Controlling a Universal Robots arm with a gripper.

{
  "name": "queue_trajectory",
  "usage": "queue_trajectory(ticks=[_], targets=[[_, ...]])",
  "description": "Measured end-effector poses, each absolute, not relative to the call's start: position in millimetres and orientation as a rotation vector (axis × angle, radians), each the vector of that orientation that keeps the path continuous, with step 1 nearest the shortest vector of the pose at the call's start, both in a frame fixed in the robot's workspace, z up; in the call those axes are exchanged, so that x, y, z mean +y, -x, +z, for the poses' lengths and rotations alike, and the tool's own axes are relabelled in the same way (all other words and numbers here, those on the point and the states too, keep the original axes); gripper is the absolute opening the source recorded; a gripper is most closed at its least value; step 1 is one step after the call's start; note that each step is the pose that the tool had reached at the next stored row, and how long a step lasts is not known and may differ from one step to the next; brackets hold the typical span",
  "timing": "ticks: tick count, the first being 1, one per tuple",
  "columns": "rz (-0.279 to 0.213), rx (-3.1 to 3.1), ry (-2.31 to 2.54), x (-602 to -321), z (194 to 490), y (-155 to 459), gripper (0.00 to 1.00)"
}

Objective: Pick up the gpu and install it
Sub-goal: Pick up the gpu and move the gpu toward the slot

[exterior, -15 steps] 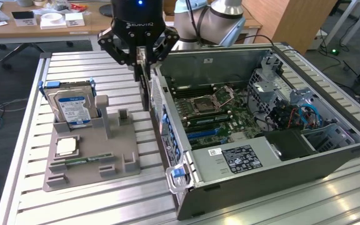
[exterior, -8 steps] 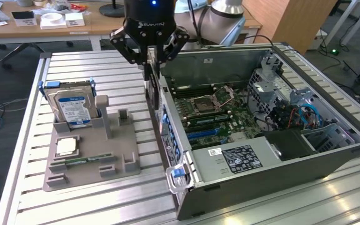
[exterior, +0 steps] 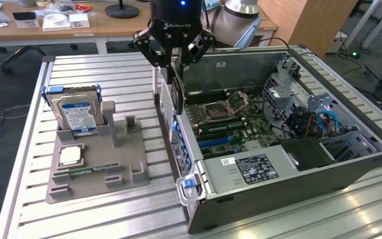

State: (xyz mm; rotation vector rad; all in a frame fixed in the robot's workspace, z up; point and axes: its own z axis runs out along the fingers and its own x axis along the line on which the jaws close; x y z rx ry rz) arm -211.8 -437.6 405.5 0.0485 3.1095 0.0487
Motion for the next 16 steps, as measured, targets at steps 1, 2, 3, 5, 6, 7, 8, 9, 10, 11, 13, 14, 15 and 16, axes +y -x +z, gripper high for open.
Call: queue_trajectory(ticks=[1,2,3,5,6,7,8,9,10,11,13,14,15,16], targets=[[0.049,3.109,-0.049,-438,405,208,0.26],[0.049,3.109,-0.049,-438,405,205,0.26],[0.049,3.109,-0.048,-438,405,201,0.26],[0.049,3.109,-0.048,-438,405,193,0.26],[0.049,3.109,-0.049,-438,405,189,0.26],[0.049,3.109,-0.049,-438,405,185,0.26],[0.049,3.109,-0.048,-438,405,181,0.26],[0.049,3.109,-0.049,-437,405,166,0.26],[0.049,3.109,-0.049,-437,405,148,0.26],[0.049,3.109,-0.048,-437,405,139,0.26],[0.049,3.109,-0.048,-437,405,123,0.26],[0.049,3.109,-0.049,-437,405,119,0.26],[0.050,3.109,-0.049,-437,405,115,0.26],[0.050,3.109,-0.048,-437,405,111,0.26]])
